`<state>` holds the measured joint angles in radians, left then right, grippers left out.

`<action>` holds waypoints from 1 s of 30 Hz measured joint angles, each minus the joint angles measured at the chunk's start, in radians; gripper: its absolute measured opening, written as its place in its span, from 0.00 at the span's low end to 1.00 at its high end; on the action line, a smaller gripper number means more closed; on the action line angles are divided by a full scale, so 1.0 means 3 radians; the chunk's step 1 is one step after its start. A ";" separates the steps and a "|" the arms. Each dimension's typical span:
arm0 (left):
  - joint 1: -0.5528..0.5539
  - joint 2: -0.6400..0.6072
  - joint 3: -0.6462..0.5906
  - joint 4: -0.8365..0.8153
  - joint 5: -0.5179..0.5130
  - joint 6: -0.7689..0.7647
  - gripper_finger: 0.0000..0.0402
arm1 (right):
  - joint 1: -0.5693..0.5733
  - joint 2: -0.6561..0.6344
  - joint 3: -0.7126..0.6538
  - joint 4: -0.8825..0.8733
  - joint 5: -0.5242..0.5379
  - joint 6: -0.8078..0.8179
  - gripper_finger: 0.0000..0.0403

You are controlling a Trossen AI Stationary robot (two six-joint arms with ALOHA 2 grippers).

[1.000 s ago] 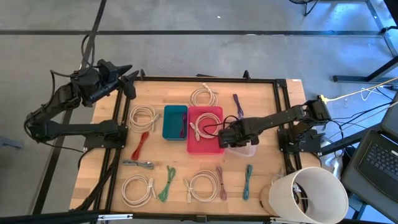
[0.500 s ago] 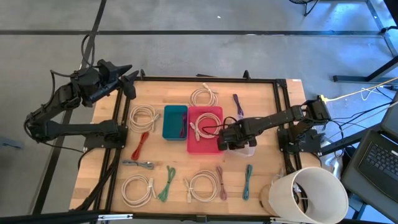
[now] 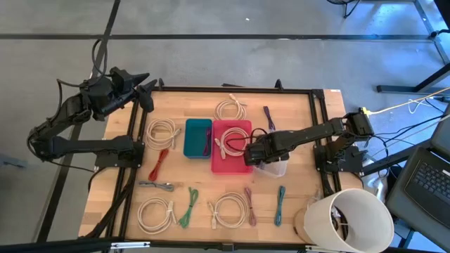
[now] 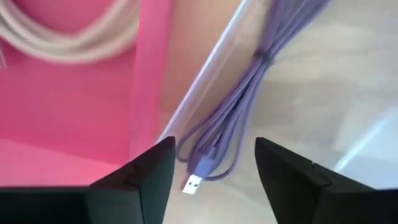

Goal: Pick & Place USB Port
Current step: Put the white charger cable into the pink bin

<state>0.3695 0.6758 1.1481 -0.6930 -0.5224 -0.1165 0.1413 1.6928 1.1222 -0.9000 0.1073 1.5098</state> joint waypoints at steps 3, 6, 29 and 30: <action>0.0000 0.0000 0.0000 0.0000 -0.0001 0.0000 0.43 | 0.0012 0.0000 0.0390 -0.0620 0.0286 -0.0077 0.56; 0.0000 0.0000 0.0000 0.0000 -0.0003 0.0000 0.43 | 0.0042 0.0000 0.0849 -0.1273 0.0602 -0.0119 0.53; 0.0000 0.0017 0.0000 -0.0048 0.0166 -0.0438 0.43 | -0.0736 -0.0136 0.2355 -0.2216 0.1314 -0.1938 0.45; 0.0000 0.0029 0.0000 -0.0047 0.0201 -0.0469 0.43 | -0.0783 -0.0135 0.2358 -0.2201 0.1304 -0.2042 0.45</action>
<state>0.3695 0.6845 1.1481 -0.7071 -0.4621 -0.2572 -0.0936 1.6524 1.8295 -1.5602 0.4984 0.8973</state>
